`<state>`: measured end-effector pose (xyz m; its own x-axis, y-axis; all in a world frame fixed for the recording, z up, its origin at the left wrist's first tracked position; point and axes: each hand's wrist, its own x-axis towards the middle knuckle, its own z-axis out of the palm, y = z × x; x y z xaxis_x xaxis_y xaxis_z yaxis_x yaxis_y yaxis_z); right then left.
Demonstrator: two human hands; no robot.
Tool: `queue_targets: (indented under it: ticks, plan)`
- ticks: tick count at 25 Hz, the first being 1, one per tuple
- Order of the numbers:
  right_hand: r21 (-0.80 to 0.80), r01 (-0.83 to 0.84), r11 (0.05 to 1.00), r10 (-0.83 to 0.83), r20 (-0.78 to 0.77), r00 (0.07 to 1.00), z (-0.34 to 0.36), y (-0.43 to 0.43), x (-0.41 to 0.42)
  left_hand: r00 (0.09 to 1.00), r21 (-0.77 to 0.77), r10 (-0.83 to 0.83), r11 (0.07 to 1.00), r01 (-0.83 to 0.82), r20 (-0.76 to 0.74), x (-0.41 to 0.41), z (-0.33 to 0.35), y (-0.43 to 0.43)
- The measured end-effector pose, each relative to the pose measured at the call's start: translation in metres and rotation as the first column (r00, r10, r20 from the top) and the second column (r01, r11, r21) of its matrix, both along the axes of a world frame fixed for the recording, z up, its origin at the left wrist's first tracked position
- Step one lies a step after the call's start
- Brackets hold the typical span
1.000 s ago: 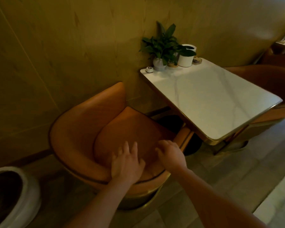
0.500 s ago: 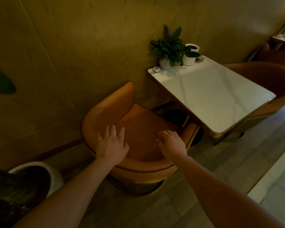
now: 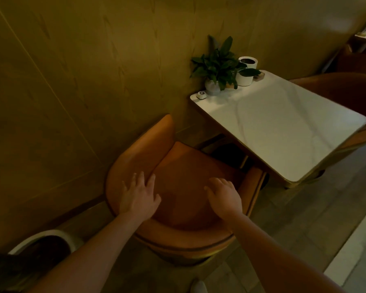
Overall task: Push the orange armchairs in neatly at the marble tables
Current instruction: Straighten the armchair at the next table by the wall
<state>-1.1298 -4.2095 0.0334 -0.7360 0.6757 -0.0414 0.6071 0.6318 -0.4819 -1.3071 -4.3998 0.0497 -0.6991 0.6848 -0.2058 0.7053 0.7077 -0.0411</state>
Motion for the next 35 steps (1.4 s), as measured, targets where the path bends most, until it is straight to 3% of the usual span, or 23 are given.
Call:
queue_targets:
  ticks: [9,14,18,23,27,35]
  plan:
    - [-0.043,0.166,0.985,-0.159,0.119,0.98,-0.046,0.009,-0.046,0.995,-0.121,-0.074,0.989,0.082,0.066,-0.094,-0.04,0.018]
    - [-0.039,0.434,0.9,-0.416,0.219,0.883,-0.078,-0.026,-0.063,0.953,-0.157,-0.289,0.941,0.3,0.092,-0.18,-0.076,0.038]
    - [0.011,0.537,0.844,-0.52,0.266,0.812,-0.089,-0.052,-0.086,0.922,-0.207,-0.371,0.899,0.387,0.112,-0.225,-0.089,0.045]
    - [0.121,0.583,0.804,-0.575,0.406,0.71,-0.106,-0.06,-0.07,0.942,-0.302,-0.306,0.893,0.334,0.138,-0.265,-0.114,0.049]
    - [0.128,0.642,0.756,-0.62,0.457,0.638,-0.122,-0.035,-0.048,0.958,-0.277,-0.251,0.919,0.281,0.138,-0.285,-0.15,0.057]
    - [0.183,0.676,0.714,-0.661,0.493,0.565,-0.162,0.061,-0.025,0.959,-0.213,-0.284,0.938,0.273,-0.02,-0.32,-0.184,0.138]
